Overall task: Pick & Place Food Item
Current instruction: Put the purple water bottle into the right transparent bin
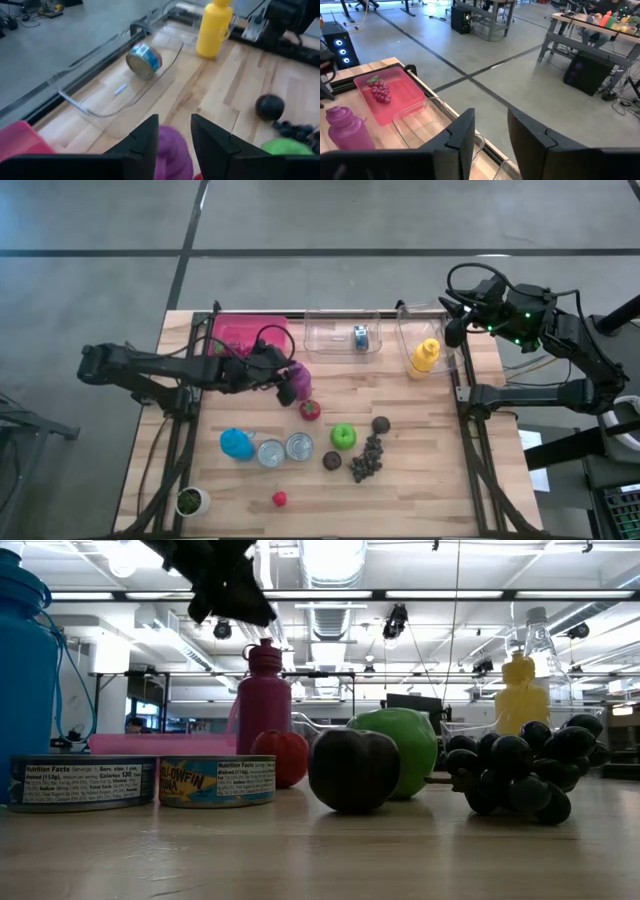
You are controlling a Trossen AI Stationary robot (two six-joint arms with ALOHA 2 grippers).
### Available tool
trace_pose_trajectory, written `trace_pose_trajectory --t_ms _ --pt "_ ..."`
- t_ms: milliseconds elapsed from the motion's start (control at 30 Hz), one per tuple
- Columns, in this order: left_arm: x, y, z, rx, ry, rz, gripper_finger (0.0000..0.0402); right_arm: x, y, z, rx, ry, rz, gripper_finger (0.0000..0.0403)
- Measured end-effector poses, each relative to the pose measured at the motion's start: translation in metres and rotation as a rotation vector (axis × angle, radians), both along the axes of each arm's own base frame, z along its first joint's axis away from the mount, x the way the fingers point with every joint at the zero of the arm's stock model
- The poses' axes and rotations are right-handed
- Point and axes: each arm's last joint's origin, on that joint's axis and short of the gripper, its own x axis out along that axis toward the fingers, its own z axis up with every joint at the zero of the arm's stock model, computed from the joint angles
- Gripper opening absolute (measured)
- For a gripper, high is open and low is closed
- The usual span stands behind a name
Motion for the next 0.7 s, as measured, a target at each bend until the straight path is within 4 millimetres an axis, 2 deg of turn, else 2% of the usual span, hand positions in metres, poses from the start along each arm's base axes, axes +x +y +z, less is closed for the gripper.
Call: trace_pose_trajectory --t_ms 133,367,700 --pt "0.0016 -0.0002 0.0076 -0.032 -0.005 -0.043 0.0119 0.0000 0.0000 0.0000 0.000 0.000 0.000 0.0105" --pt "-0.0016 0.0047 -0.0004 -0.056 0.060 -0.051 0.0119 0.0000 0.0000 0.0000 0.000 0.001 0.000 0.0100" --pt "-0.0021 0.0092 -0.0004 -0.017 0.074 -0.028 0.0119 0.0004 -0.0001 -0.0008 0.001 0.004 0.000 0.0111"
